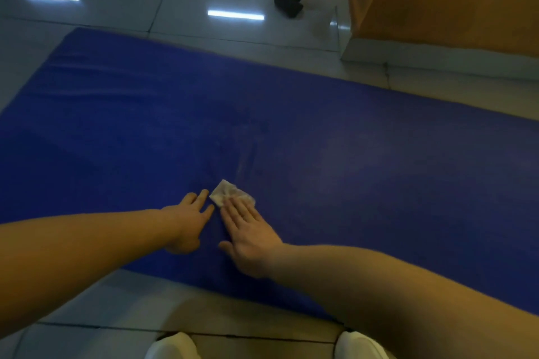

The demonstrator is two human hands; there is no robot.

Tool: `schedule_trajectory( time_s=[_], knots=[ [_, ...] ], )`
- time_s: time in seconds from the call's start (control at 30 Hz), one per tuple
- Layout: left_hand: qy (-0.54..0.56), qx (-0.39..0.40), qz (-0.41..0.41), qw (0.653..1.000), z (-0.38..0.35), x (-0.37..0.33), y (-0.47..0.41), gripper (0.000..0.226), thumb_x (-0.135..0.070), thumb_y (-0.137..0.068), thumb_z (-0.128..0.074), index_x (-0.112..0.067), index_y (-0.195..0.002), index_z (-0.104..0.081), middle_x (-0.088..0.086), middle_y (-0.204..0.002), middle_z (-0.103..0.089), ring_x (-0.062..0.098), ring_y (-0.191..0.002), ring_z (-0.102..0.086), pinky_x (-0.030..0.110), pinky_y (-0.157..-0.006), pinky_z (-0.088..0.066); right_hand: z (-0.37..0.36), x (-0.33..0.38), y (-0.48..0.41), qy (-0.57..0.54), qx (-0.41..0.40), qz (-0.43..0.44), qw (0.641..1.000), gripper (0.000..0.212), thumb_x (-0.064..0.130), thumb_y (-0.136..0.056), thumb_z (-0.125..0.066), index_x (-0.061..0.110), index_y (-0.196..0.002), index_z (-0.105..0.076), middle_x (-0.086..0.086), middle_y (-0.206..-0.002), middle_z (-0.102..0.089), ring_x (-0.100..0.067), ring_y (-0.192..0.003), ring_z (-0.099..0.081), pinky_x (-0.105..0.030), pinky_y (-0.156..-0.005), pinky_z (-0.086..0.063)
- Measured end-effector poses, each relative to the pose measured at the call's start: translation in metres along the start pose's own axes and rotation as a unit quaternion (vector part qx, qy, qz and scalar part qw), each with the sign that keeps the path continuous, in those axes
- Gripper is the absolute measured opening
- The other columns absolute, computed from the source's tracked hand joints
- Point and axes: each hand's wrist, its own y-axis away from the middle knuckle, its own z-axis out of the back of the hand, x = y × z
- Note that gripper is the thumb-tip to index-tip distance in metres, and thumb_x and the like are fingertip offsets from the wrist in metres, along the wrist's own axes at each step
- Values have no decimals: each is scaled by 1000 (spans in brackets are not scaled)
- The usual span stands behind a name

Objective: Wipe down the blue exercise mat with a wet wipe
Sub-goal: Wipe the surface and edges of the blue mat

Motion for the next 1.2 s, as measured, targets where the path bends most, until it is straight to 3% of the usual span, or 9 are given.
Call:
schedule_trajectory(
  time_s=[0.13, 0.23, 0.4, 0.57, 0.67, 0.83, 0.97, 1.07, 1.2],
  knots=[
    [-6, -7, 4, 1000, 3, -3, -1, 85, -38, -102, -47, -18, -159, 13, 10, -163, 29, 34, -153, 9, 41, -112, -41, 21, -45, -8, 4, -51, 35, 998, 78, 46, -102, -40, 20, -162, 3, -2, -169, 11, -16, -154, 15, -38, -127, 4],
    [-2, -10, 5, 1000, 3, 2, -2, 77, -40, -104, -44, -23, -161, 5, 7, -165, 24, 33, -154, 5, 44, -111, -42, 52, -99, -18, -6, -119, -117, 986, 84, 48, -101, -41, 19, -161, 9, -3, -168, 18, -18, -155, 16, -41, -127, 3],
    [5, -19, -7, 1000, 2, 10, -1, 70, -38, -103, -45, -27, -161, -7, 4, -167, 17, 30, -153, -5, 43, -109, -44, 72, -112, -31, -14, -12, -266, 964, 84, 61, -103, -17, 4, -159, 7, -12, -168, 14, -27, -154, 16, -45, -126, 3],
    [-9, -18, -4, 1000, 6, 9, -1, 67, -37, -103, -44, -25, -161, -12, 6, -167, 15, 31, -153, -6, 43, -108, -44, 13, -16, 13, -16, -27, -86, 996, 84, 53, -103, -33, 4, -159, 7, -10, -164, 22, -28, -153, 21, -44, -125, 11],
    [-24, -16, 2, 1000, 12, 1, -3, 61, -41, -104, -44, -20, -157, -25, 12, -167, 6, 34, -150, -14, 45, -112, -41, -24, 26, 43, -2, 69, 16, 998, 79, 57, -103, -26, 16, -160, 10, -1, -164, 26, -17, -148, 32, -43, -124, 12],
    [-37, -12, 17, 999, 12, -4, -9, 51, -36, -103, -45, -17, -150, -38, 15, -166, 1, 35, -147, -19, 48, -110, -42, -21, -14, 33, 39, 27, 100, 994, 79, 57, -101, -31, 24, -161, 7, 2, -168, 17, -15, -152, 23, -43, -126, 3],
    [-29, -6, 13, 999, 9, 0, -8, 59, -35, -104, -42, -20, -158, -23, 10, -167, 11, 34, -151, -11, 47, -109, -43, 22, -74, 8, 18, -118, -45, 992, 90, 55, -96, -42, 26, -160, 15, 2, -168, 17, -21, -156, 9, -45, -126, -5],
    [-24, -2, 9, 1000, 9, 5, -2, 65, -33, -104, -41, -25, -161, -11, 6, -167, 17, 31, -153, -5, 44, -110, -43, 47, -103, -7, 18, -66, -176, 982, 87, 62, -101, -28, 17, -159, 18, -2, -166, 25, -22, -153, 22, -42, -126, 5],
    [-22, 1, -2, 1000, 7, 11, 2, 65, -33, -103, -42, -28, -161, -13, 4, -167, 16, 29, -151, -11, 41, -106, -46, 27, -67, 1, -23, -74, -173, 982, 90, 60, -101, -29, 8, -158, 16, -9, -164, 30, -26, -151, 28, -44, -125, 10]
  ],
)
